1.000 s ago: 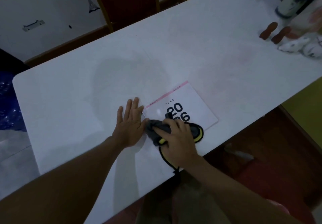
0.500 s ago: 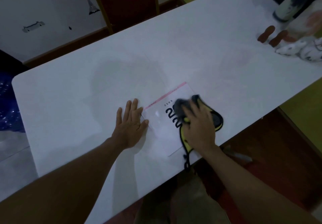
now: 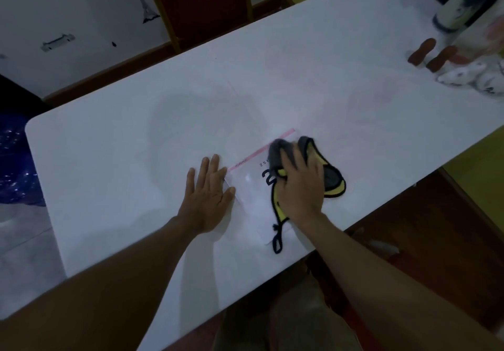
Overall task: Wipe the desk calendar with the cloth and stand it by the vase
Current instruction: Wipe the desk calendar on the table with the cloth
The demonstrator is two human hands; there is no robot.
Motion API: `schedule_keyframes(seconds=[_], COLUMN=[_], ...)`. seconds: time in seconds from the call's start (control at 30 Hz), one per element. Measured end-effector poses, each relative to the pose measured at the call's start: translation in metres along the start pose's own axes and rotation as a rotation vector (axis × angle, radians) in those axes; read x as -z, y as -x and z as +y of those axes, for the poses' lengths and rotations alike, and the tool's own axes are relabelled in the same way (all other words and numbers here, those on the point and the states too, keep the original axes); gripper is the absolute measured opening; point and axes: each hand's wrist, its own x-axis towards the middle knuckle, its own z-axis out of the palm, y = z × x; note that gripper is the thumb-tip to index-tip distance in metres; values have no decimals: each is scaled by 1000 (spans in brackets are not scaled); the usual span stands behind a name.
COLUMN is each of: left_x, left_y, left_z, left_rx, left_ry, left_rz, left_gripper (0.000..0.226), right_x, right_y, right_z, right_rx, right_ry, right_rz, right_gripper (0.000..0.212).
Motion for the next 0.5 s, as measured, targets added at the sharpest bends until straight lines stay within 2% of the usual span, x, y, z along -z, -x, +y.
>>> schedule_keyframes(seconds=[0.13, 0.2, 0.23, 0.37, 0.4, 0.5], left_x=[0, -1, -1, -2, -2, -1], left_y=[1, 1, 0, 0, 0, -2], left_z=[-1, -1, -2, -1, -1, -3], left_rx=[-4, -2, 1, -6, -6, -2], left_ry=[-17, -23, -21, -21, -19, -17], left_rz=[-6, -7, -6, -2, -4, -8], left_gripper=[66, 67, 68, 80, 82, 83], right_x=[-6, -4, -3, 0, -1, -5], right_y=[55, 46, 34, -5, -1, 33], right_z=[-5, 10, 13, -2, -10, -14], right_rx=[286, 358, 326, -33, -23, 245], right_ry=[-14, -20, -2, -6, -12, -24], right_rz=[-94, -113, -104, -47, -38, -86], right_gripper=[66, 67, 64, 61, 63, 69])
